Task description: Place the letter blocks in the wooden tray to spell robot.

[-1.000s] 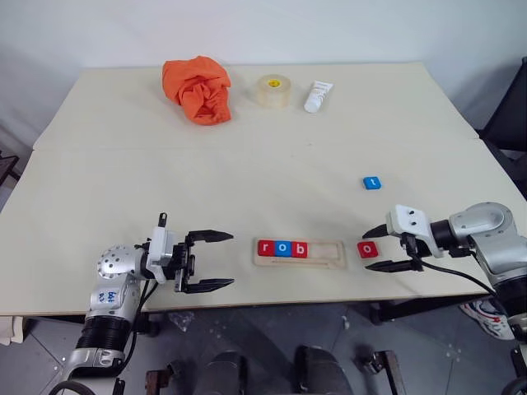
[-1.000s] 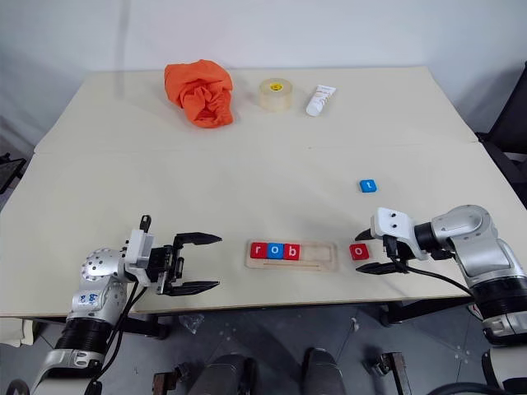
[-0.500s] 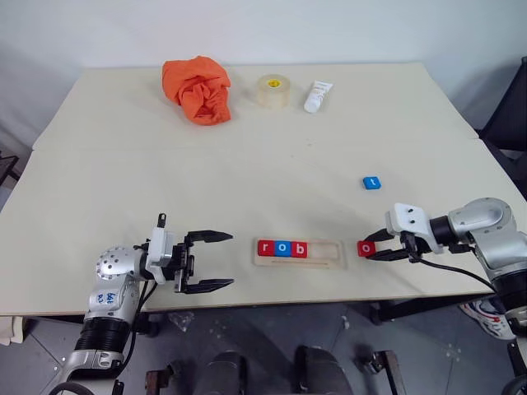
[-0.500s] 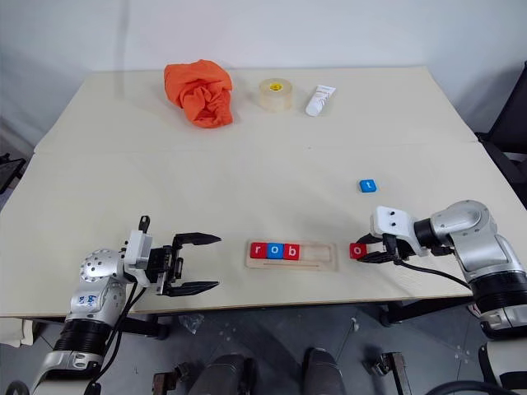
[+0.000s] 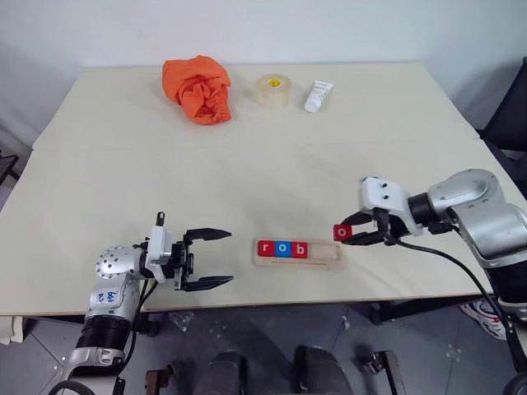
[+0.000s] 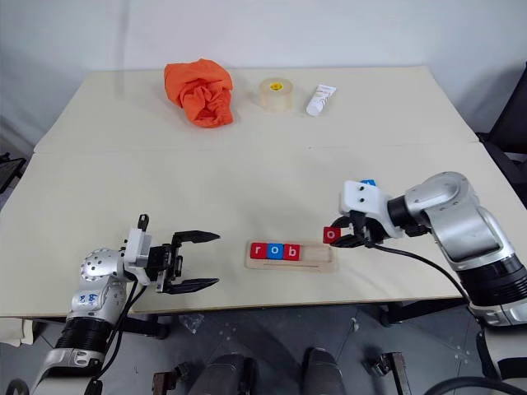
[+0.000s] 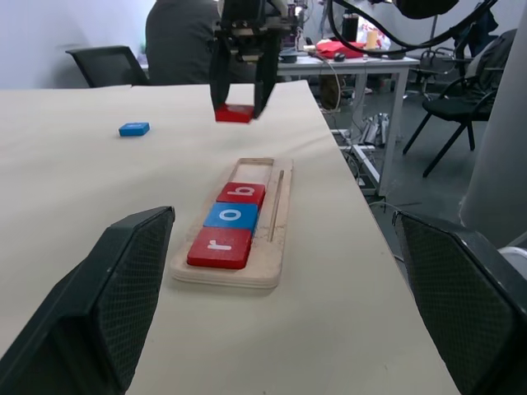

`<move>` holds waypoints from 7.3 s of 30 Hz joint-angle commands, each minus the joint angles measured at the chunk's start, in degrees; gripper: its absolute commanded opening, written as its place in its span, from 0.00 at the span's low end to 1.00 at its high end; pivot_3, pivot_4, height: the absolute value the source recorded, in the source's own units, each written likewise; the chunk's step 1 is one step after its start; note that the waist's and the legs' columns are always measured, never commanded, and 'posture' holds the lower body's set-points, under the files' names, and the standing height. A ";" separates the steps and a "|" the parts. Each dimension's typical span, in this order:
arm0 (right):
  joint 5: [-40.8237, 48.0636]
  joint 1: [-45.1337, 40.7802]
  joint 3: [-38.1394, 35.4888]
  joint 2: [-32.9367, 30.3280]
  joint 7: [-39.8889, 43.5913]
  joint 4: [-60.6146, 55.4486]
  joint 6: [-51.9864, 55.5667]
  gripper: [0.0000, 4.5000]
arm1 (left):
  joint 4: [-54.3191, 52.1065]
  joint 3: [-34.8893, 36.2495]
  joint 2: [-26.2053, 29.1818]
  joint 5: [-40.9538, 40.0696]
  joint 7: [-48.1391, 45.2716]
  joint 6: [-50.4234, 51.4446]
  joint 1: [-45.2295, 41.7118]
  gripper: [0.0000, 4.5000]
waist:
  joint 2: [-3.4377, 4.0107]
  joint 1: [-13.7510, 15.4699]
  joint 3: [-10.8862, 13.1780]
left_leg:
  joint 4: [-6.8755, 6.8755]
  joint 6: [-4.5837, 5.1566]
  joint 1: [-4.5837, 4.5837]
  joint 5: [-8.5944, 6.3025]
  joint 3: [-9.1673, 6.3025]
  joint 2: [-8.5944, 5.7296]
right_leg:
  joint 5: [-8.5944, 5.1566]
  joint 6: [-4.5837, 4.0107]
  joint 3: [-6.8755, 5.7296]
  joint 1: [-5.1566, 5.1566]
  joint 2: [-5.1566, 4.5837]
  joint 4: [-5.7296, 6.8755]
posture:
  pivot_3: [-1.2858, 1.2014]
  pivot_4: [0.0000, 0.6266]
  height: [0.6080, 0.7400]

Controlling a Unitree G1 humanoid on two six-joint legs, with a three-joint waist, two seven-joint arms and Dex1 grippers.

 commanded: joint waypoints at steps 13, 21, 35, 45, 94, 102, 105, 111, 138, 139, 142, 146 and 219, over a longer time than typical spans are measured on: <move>-1.45 -3.11 6.73 5.55 -3.60 -2.03 2.94 0.32 | -3.07 1.23 0.56 -0.74 1.92 -0.18 2.00 1.00 | 0.00 -0.14 0.00 | 0.00 0.01 -0.01 0.00 0.01 -0.03 | 0.00 0.00 0.00 -0.01 0.23 0.09 | 0.52 0.24 1.00; -2.64 -3.71 7.86 6.74 -3.86 0.72 1.45 0.32 | -4.75 1.35 0.81 -0.91 2.91 0.25 3.23 1.00 | 0.00 -0.12 0.00 | -0.01 0.01 -0.03 0.00 -0.02 -0.03 | 0.00 0.00 -0.02 0.00 0.24 0.12 | 0.52 0.24 1.00; -4.04 -1.66 8.38 6.83 -4.14 1.12 1.43 0.32 | -5.95 1.21 0.96 -1.06 3.60 0.50 3.98 1.00 | 0.00 -0.12 0.00 | -0.01 0.01 -0.03 0.00 -0.02 -0.02 | 0.00 0.00 -0.02 0.00 0.27 0.12 | 0.52 0.24 1.00; -4.68 -1.58 8.95 8.46 -5.00 2.00 1.79 0.32 | -6.21 1.48 1.15 -1.04 3.80 0.57 4.18 1.00 | 0.00 -0.15 0.00 | -0.01 0.00 -0.02 0.00 -0.02 0.00 | 0.00 0.00 -0.01 0.00 0.28 0.12 | 0.52 0.24 1.00; 19.45 38.39 -49.65 4.93 -25.30 0.36 -4.78 0.99 | 8.10 -0.09 0.36 -0.18 -4.79 -0.11 -7.45 1.00 | -0.01 1.26 0.00 | -0.01 0.09 0.09 0.03 0.34 0.07 | 0.01 0.02 0.05 0.10 0.35 0.14 | 0.52 0.24 1.00; 16.92 28.92 -41.89 4.16 -28.54 6.31 -3.14 0.99 | 4.71 0.19 0.79 -0.95 -4.13 0.40 -5.18 1.00 | -0.01 0.72 0.00 | -0.01 0.09 0.16 0.03 0.46 0.09 | 0.02 -0.01 0.14 0.10 0.33 0.12 | 0.52 0.24 1.00; 11.92 18.32 -33.68 6.36 -31.55 15.61 -4.72 0.99 | 2.57 0.76 1.09 -1.06 -2.86 0.48 -3.38 1.00 | 0.01 -0.12 0.00 | -0.01 0.09 0.19 0.05 0.47 0.14 | 0.06 -0.07 0.13 0.09 0.33 0.12 | 0.52 0.24 1.00; 4.34 2.46 -25.73 11.76 -37.06 35.93 -12.32 0.99 | -2.44 1.67 1.22 -1.25 -0.20 1.22 0.63 1.00 | 0.03 -0.24 0.01 | -0.05 0.03 0.11 0.06 0.41 0.21 | 0.08 -0.11 0.03 -0.01 0.36 0.18 | 0.52 0.24 1.00; -0.61 -9.66 -24.09 24.52 -50.80 56.59 -21.42 0.33 | -5.30 3.32 2.85 -1.81 0.73 1.83 4.41 1.00 | 0.10 -1.44 0.01 | -0.01 0.02 0.14 0.06 0.26 0.20 | 0.09 -0.12 -0.03 0.06 0.35 0.31 | 0.52 0.24 1.00; 0.39 -8.45 -25.02 24.61 -51.71 52.83 -18.98 0.33 | -4.24 3.39 2.93 -1.67 0.15 1.24 3.55 1.00 | 0.10 -1.45 0.01 | -0.01 0.02 0.14 0.06 0.26 0.18 | 0.09 -0.12 -0.03 0.06 0.34 0.31 | 0.52 0.24 1.00; 2.35 -3.22 -26.36 24.72 -53.47 39.34 -12.22 0.33 | -1.48 3.44 3.22 -0.91 -1.61 -0.69 1.71 1.00 | 0.10 -1.46 0.01 | -0.01 0.02 0.11 0.06 0.22 0.19 | 0.09 -0.12 -0.05 0.03 0.34 0.33 | 0.52 0.24 1.00; 5.69 7.69 -28.17 24.66 -56.45 13.82 0.83 0.33 | 0.45 3.78 3.45 -1.49 -3.52 -1.18 0.74 1.00 | 0.16 -1.45 0.02 | -0.08 -0.03 0.03 0.03 0.14 0.22 | 0.09 -0.12 -0.04 -0.07 0.36 0.35 | 0.52 0.24 1.00; -5.01 -1.14 -2.80 2.02 6.35 35.61 -38.77 0.32 | -2.37 0.08 -1.01 -2.17 -1.00 0.56 0.55 1.00 | 0.07 -0.18 0.09 | 0.07 0.05 0.13 0.01 0.45 0.26 | 0.12 -0.10 -0.08 0.08 0.39 0.06 | 0.52 0.24 1.00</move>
